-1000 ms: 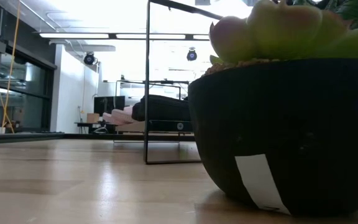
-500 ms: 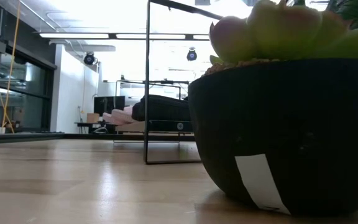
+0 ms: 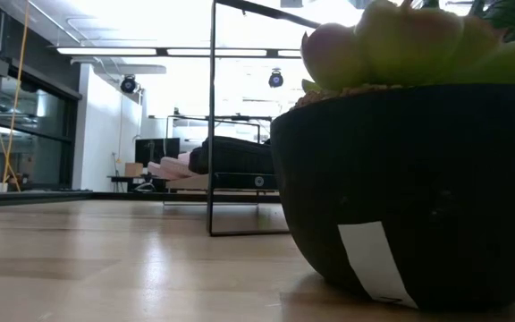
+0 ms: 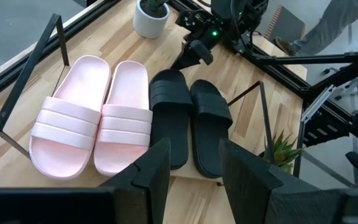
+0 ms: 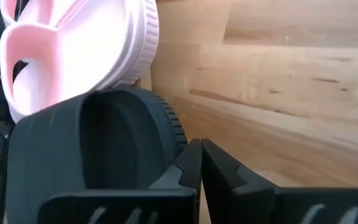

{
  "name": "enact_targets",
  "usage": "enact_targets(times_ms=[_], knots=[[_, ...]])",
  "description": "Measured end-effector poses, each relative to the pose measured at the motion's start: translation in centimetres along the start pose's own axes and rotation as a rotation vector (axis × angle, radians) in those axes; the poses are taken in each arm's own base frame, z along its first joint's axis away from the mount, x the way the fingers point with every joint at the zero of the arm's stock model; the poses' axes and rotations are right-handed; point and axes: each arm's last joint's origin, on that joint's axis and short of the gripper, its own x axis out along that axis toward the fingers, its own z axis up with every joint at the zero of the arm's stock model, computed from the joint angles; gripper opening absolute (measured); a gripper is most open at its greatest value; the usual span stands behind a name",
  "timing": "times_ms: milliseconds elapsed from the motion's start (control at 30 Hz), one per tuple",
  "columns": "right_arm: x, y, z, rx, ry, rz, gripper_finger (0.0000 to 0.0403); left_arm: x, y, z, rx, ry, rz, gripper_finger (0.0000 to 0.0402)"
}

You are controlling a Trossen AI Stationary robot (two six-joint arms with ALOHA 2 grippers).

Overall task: Pick and place slides into the shelf
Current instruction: Adjust the black slides on the shelf

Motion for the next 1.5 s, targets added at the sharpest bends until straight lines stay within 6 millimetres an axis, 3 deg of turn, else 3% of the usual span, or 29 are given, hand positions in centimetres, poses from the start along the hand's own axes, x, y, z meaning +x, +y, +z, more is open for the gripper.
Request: enact_targets(times_ms=[567, 833, 1000, 1500], knots=[[0.0, 0.5, -0.3, -0.043, 0.108, 0.09, 0.0002, 0.0, 0.0, 0.0, 0.009, -0.001, 0.0, 0.0126], [0.0, 0.0, -0.5, -0.023, 0.102, 0.026, 0.0002, 0.0, 0.0, 0.0, 0.009, -0.001, 0.0, 0.0127], [-0.1, -0.7, -1.3, -0.037, 0.143, -0.064, 0.0002, 0.0, 0.0, 0.0, 0.008, 0.0, 0.0, 0.0127], [-0.5, 0.4, -4.0, -0.074, 0.203, -0.038, 0.0002, 0.0, 0.0, 0.0, 0.016, 0.001, 0.001, 0.0126]])
